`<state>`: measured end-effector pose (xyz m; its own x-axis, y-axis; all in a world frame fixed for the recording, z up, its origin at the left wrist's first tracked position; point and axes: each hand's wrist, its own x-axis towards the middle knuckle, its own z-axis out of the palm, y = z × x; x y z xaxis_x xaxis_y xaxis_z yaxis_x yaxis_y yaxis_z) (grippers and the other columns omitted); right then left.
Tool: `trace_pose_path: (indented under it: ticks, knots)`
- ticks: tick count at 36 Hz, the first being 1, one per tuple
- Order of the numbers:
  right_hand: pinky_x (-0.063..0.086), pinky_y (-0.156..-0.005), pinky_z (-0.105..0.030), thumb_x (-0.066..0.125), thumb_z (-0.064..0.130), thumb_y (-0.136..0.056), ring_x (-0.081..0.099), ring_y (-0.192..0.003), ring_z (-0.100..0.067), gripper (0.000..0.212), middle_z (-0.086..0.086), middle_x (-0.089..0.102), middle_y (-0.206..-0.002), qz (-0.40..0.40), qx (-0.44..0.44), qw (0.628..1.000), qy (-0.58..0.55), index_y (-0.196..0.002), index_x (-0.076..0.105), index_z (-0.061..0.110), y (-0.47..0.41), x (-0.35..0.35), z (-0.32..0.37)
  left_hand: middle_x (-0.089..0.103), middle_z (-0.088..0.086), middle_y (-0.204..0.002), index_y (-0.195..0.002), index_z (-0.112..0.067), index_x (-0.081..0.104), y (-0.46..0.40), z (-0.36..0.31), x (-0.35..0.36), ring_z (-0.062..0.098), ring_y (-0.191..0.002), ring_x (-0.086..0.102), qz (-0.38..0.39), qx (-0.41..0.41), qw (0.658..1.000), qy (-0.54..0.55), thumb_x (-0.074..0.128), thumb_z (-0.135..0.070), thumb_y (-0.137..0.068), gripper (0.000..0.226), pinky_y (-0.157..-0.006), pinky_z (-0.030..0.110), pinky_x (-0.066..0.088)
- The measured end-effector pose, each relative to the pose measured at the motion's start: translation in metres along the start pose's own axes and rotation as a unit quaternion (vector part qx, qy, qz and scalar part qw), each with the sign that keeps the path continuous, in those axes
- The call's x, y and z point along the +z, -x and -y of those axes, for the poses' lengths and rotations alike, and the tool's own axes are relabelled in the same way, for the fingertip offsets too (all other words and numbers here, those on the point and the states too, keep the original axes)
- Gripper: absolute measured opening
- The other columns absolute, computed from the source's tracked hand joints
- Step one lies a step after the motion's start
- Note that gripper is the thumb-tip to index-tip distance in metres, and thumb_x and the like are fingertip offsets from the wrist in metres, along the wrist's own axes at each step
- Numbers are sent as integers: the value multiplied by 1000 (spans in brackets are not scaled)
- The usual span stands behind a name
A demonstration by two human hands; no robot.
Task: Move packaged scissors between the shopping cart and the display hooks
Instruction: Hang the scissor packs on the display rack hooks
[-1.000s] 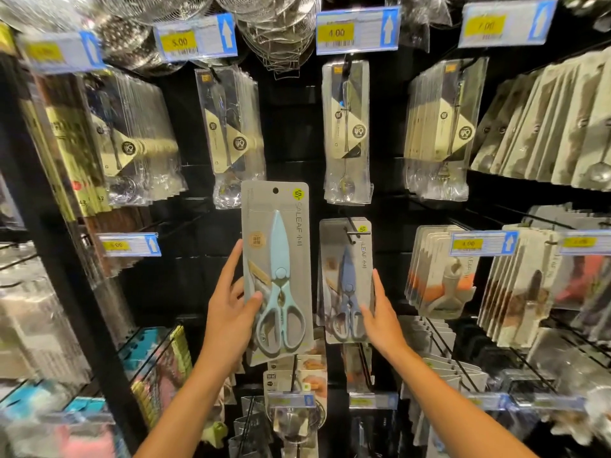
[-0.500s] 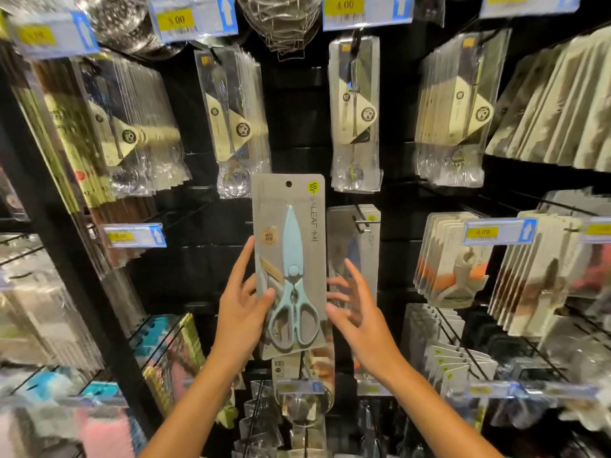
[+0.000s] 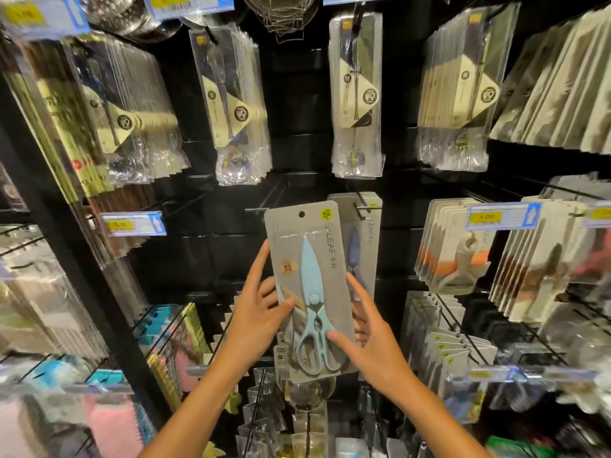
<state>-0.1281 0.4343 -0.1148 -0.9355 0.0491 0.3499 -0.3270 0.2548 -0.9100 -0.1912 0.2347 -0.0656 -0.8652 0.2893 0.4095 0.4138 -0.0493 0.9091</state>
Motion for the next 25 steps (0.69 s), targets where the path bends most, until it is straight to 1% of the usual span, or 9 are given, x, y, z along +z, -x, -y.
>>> trace_pose_path:
  ticks: [2, 3, 5, 9, 12, 15, 19, 23, 25]
  knots:
    - [52, -82, -11, 73, 15, -91, 59, -115, 12, 89, 43, 52, -127, -12, 14, 1000, 5, -151, 18, 51, 6, -5, -5, 70, -4, -128, -157, -47, 16, -1, 4, 8, 20, -118, 69, 16, -12, 1000, -16, 69, -3, -92, 95, -89, 37, 61]
    - [53, -81, -11, 73, 13, -91, 59, -113, 13, 89, 43, 51, -126, -18, 20, 1000, 6, -151, 17, 50, 8, -8, -7, 70, -5, -128, -157, -47, 15, -2, 5, 12, 19, -117, 69, 24, -14, 999, -23, 68, -3, -93, 95, -89, 36, 61]
    - [53, -81, -12, 72, 12, -91, 60, -113, 12, 90, 35, 51, -129, -28, 27, 999, 11, -152, 17, 49, 13, -14, -8, 70, -7, -129, -158, -47, 12, -2, 8, 21, 18, -118, 69, 38, -11, 999, -37, 67, -4, -95, 94, -92, 36, 60]
    - [52, -79, -10, 72, 14, -91, 61, -111, 12, 91, 23, 55, -132, -46, 34, 998, 33, -154, 15, 46, 18, -27, -12, 69, -10, -130, -158, -49, 8, -5, 12, 36, 16, -118, 68, 59, -3, 997, -59, 66, -11, -96, 93, -97, 42, 58]
    - [55, -86, -16, 73, 18, -91, 62, -114, 6, 92, 16, 57, -138, -58, 36, 997, 43, -154, 13, 50, 21, -35, -17, 69, -7, -130, -155, -56, 8, -8, 14, 45, 18, -116, 70, 73, -3, 995, -65, 65, -10, -98, 93, -97, 48, 58]
    - [55, -86, -16, 72, 19, -91, 62, -115, 6, 91, 18, 56, -138, -68, 36, 996, 43, -152, 14, 54, 25, -40, -21, 69, -6, -130, -156, -55, 4, -9, 15, 53, 17, -114, 71, 92, -5, 993, -68, 61, -8, -100, 92, -95, 46, 59]
    - [55, -86, -16, 72, 18, -91, 61, -115, 8, 91, 25, 53, -138, -79, 31, 995, 44, -148, 15, 60, 28, -45, -24, 69, -5, -130, -156, -55, 3, -11, 16, 60, 17, -115, 70, 104, -7, 992, -69, 58, -8, -102, 90, -97, 50, 57]
    - [57, -89, -22, 73, 19, -91, 62, -116, 4, 92, 22, 56, -139, -83, 34, 995, 48, -149, 14, 60, 27, -50, -27, 69, -2, -130, -155, -57, 4, -15, 18, 65, 20, -116, 70, 104, -7, 992, -67, 59, -9, -102, 91, -98, 54, 56]
    - [56, -89, -19, 73, 18, -91, 62, -116, 5, 93, 22, 55, -139, -83, 33, 995, 45, -150, 14, 58, 26, -51, -26, 69, -3, -130, -156, -57, 5, -17, 18, 67, 21, -115, 70, 103, -4, 993, -62, 63, -14, -100, 91, -97, 55, 56]
